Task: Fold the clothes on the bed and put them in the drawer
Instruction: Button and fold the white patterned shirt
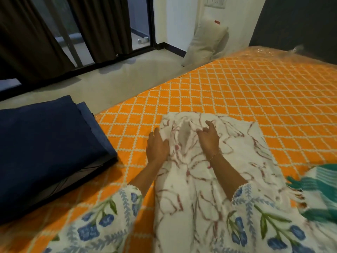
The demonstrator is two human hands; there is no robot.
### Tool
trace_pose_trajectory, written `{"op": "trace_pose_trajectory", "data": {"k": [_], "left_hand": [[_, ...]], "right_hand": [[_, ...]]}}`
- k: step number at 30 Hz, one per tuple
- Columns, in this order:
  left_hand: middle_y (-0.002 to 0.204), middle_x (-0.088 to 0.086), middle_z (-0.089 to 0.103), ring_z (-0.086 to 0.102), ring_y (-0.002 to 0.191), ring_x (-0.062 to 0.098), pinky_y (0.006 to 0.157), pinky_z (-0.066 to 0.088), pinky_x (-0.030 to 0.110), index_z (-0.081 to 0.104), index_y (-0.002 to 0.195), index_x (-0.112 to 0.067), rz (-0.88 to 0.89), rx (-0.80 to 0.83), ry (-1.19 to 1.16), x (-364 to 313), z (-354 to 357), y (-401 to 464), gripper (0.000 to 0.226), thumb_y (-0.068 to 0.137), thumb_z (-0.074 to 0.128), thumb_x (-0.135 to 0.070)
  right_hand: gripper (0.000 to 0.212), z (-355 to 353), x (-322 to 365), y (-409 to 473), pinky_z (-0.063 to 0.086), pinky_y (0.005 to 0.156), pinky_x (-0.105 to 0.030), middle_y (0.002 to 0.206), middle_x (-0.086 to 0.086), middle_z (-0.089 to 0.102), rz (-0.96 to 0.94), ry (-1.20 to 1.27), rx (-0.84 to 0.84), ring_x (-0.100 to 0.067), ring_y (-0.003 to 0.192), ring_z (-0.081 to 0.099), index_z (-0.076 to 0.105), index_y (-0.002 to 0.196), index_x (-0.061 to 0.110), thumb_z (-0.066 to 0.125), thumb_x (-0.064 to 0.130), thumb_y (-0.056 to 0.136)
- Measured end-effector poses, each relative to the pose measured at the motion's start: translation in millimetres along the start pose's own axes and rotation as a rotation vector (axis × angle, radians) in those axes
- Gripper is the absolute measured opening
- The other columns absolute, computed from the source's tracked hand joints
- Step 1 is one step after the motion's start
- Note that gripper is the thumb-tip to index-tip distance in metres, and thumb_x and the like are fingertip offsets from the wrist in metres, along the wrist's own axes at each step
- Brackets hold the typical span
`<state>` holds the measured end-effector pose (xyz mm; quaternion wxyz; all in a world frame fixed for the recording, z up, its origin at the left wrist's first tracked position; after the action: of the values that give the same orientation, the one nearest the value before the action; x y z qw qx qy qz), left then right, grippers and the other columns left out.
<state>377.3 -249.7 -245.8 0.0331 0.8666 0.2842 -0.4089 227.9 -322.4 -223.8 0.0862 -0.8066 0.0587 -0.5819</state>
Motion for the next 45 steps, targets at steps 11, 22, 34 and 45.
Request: {"op": "trace_pose_trajectory", "data": {"k": [11,22,34,45], "left_hand": [[0.16,0.01,-0.006,-0.01,0.147,0.025,0.115,0.001,0.045,0.006,0.153,-0.022,0.251,0.112,0.5,10.7,11.2,-75.5,0.054,0.103,0.025,-0.034],[0.16,0.009,0.004,0.0,0.148,0.026,0.116,0.004,0.048,0.016,0.152,-0.021,0.129,0.079,0.609,19.2,15.9,-175.6,0.057,0.099,0.009,-0.041],[0.141,0.017,0.047,0.037,0.133,0.029,0.104,0.019,0.052,0.035,0.141,-0.015,0.244,0.149,0.681,66.1,52.7,-329.7,0.077,0.092,0.006,-0.067],[0.155,0.011,0.026,0.025,0.143,0.025,0.114,0.022,0.036,0.036,0.145,-0.014,0.531,0.36,0.331,-50.3,86.3,-334.0,0.074,0.093,0.015,-0.062]], "right_hand": [[0.017,-5.4,-27.9,-76.5,0.039,0.061,-0.027,0.084,-0.016,0.063,0.006,-0.38,-0.042,-0.029,0.08,0.06,0.064,0.088,0.007,0.048,0.003,0.091],[0.038,-50.4,-75.8,-196.9,0.04,0.092,-0.04,0.117,-0.008,0.061,-0.262,-0.738,0.004,-0.029,0.11,0.053,0.059,0.121,0.014,0.037,0.037,0.1],[0.032,-126.7,-111.6,-265.7,0.044,0.069,-0.028,0.102,-0.007,0.067,-0.154,-0.675,0.292,-0.022,0.098,0.062,0.065,0.105,0.01,0.061,0.037,0.088],[0.052,-228.8,-101.5,-249.1,0.027,0.101,-0.05,0.15,-0.021,0.025,0.109,-0.816,-0.38,-0.038,0.135,0.025,0.042,0.138,0.012,0.06,0.019,0.089]]}}
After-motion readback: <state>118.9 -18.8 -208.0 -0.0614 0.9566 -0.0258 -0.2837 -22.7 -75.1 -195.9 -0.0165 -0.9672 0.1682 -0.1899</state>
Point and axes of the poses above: each hand's wrist, its own y-axis towards the middle knuckle, its own z-axis out of the palm, x = y × z, the point moved 2 cm from there along y, towards the middle knuckle
